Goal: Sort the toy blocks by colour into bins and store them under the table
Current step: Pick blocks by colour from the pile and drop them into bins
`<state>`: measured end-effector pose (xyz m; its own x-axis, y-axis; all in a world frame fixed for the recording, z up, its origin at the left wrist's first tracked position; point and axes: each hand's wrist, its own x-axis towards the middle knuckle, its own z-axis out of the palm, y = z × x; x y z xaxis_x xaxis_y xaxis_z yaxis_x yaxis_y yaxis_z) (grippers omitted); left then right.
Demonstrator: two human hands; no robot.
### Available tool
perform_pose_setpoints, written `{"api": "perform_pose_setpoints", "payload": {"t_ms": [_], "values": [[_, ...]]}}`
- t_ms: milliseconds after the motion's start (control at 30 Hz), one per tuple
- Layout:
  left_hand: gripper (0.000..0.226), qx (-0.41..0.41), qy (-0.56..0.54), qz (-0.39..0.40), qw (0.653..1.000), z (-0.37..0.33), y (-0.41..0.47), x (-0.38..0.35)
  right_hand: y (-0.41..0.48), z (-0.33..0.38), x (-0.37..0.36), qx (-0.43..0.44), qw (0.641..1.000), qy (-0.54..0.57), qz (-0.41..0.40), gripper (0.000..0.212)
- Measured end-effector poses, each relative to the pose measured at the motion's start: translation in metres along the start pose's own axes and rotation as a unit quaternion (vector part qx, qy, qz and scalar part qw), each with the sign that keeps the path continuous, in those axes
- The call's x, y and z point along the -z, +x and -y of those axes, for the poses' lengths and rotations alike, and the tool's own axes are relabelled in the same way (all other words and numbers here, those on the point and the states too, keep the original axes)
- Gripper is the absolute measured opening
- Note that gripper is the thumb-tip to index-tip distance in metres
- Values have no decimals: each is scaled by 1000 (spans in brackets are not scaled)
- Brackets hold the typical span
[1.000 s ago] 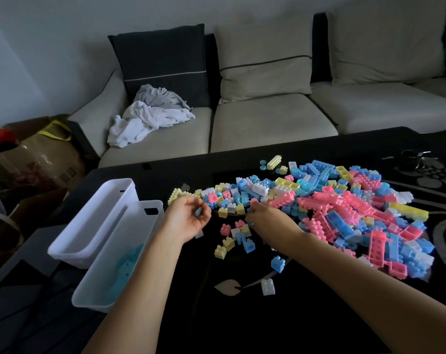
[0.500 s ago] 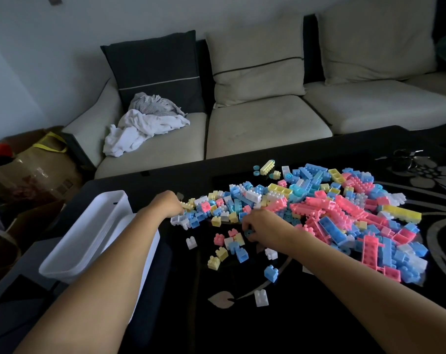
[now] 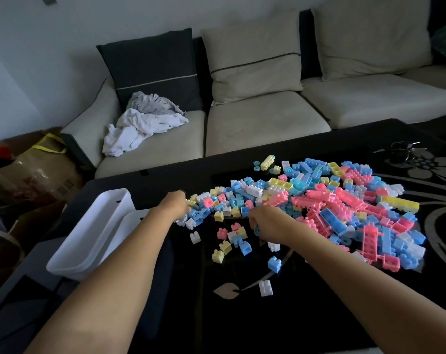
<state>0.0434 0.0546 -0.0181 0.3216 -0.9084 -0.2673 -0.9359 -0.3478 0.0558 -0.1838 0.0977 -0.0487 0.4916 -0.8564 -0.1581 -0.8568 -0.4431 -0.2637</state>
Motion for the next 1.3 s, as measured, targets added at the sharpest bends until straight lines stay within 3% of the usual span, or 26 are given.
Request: {"api": "perform_pose_setpoints", "payload": {"t_ms": [167, 400, 533, 667, 833, 1000, 1067, 1300], "values": [[26, -26, 4, -17, 1000, 4, -9, 5, -7, -5, 8, -7, 999, 41, 6, 33], [30, -120, -115, -79, 983, 44, -46, 39, -6, -9, 27, -58, 988, 141, -36, 23], [25, -125, -98, -7, 987, 90, -81, 45, 5, 22, 46, -18, 976, 211, -41, 21], [28, -57, -94, 60, 992, 132, -112, 28, 17, 80, 55, 54, 931, 358, -47, 23], [25, -10, -164, 106, 981, 155, -129, 15, 43, 152, 42, 99, 892, 440, -1, 23], [27, 3, -191, 104, 976, 157, -132, 10, 59, 192, 16, 77, 912, 401, 28, 24], [24, -4, -192, 80, 978, 156, -130, 10, 63, 196, 10, 64, 927, 370, 19, 26], [27, -58, -156, -28, 986, 143, -116, 20, 64, 165, 20, 67, 922, 382, -5, 15]]}}
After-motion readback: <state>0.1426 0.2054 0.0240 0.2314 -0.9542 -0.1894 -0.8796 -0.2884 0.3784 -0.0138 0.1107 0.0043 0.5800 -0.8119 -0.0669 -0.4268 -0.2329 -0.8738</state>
